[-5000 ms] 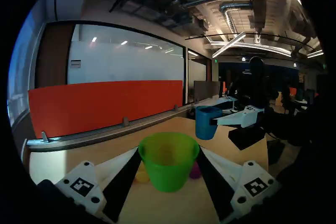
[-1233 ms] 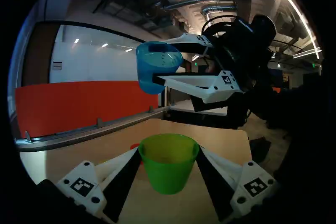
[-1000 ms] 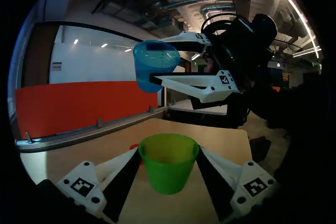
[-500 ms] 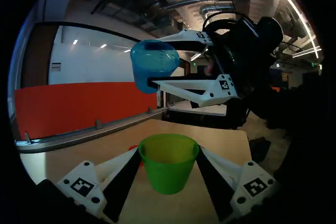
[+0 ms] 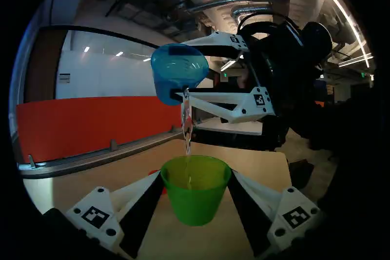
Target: Pour water
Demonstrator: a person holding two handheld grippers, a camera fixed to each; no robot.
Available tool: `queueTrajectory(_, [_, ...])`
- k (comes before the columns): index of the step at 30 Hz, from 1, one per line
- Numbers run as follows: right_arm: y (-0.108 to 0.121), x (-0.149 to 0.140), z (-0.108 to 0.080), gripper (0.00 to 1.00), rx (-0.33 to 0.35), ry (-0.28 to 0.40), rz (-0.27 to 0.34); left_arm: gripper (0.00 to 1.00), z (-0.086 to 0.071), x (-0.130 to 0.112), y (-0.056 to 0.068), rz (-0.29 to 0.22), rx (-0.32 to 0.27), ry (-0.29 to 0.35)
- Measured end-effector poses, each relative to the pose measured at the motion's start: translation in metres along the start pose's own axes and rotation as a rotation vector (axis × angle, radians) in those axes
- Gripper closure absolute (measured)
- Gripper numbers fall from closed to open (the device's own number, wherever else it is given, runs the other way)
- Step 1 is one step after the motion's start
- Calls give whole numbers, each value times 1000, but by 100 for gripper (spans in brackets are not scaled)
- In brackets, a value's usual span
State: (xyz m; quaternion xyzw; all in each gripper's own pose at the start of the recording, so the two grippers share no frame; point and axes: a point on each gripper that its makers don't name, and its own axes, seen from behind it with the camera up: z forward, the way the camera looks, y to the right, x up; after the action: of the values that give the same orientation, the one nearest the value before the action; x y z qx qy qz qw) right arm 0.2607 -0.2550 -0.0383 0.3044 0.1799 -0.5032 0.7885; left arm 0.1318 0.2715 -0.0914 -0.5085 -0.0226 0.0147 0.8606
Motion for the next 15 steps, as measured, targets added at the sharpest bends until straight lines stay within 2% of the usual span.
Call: queueTrajectory(15, [7, -1, -2, 9, -23, -3, -57, 13, 2, 1, 1, 2, -1, 1])
